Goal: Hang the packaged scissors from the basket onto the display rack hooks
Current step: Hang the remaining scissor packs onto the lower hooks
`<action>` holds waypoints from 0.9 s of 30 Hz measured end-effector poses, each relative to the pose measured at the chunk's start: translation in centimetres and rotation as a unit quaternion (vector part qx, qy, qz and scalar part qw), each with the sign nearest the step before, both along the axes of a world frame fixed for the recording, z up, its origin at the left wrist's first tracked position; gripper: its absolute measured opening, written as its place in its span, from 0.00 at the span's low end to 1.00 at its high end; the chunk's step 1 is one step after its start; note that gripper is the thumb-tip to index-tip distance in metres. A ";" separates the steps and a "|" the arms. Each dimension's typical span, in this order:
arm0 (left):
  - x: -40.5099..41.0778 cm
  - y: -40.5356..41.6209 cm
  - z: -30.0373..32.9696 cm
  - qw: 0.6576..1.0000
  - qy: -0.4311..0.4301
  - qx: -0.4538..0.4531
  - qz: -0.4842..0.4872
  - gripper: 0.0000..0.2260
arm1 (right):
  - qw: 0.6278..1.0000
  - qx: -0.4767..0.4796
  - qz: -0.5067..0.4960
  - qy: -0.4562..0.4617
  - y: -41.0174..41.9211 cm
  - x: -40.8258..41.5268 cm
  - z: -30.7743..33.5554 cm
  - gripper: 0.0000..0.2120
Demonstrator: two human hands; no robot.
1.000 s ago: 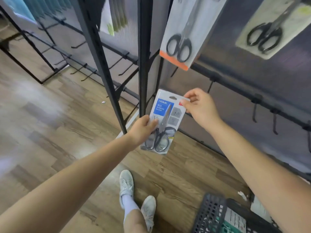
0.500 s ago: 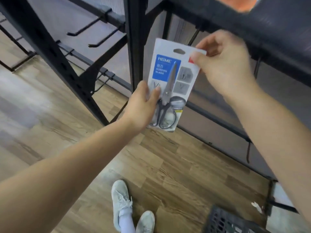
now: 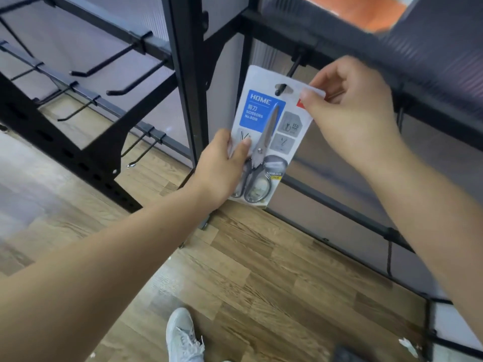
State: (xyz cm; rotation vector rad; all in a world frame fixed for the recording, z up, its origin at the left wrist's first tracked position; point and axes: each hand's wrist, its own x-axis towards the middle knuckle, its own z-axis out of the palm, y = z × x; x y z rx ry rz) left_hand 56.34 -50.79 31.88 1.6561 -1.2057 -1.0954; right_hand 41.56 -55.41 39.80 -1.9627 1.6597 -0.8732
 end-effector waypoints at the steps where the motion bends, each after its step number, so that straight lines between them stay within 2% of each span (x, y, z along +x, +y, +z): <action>1: -0.1 -0.5 -0.2 1.000 0.001 -0.004 0.001 0.09 | 1.000 -0.008 -0.001 0.012 -0.3 0.0 -0.1 0.03; 5: -0.8 -2.3 -0.8 1.000 -0.009 -0.012 -0.005 0.10 | 0.997 -0.051 -0.008 0.048 -1.4 -0.1 -0.5 0.03; 10: -1.2 -4.5 -0.8 0.999 -0.028 -0.009 -0.017 0.10 | 0.994 -0.098 -0.026 0.048 -2.6 -0.1 -1.3 0.03; 15: -1.5 -6.7 -0.6 0.999 -0.032 -0.001 -0.033 0.09 | 0.991 -0.107 -0.022 0.071 -3.5 -0.3 -1.4 0.03; 20: -1.9 -7.5 0.1 0.997 -0.078 0.006 -0.020 0.16 | 0.987 -0.098 -0.014 0.123 -3.5 -0.5 -1.4 0.02; 21: -1.9 -7.3 0.3 0.996 -0.088 0.007 -0.021 0.16 | 0.986 -0.096 -0.014 0.136 -3.3 -0.6 -1.4 0.03; 24: -1.5 -6.0 0.6 0.986 -0.165 0.017 -0.016 0.19 | 0.979 -0.064 -0.007 0.196 -2.0 -0.5 -1.5 0.16; 27: -1.6 -2.7 1.1 0.977 -0.213 0.015 0.002 0.19 | 0.968 -0.109 0.008 0.226 0.7 -0.6 -1.6 0.23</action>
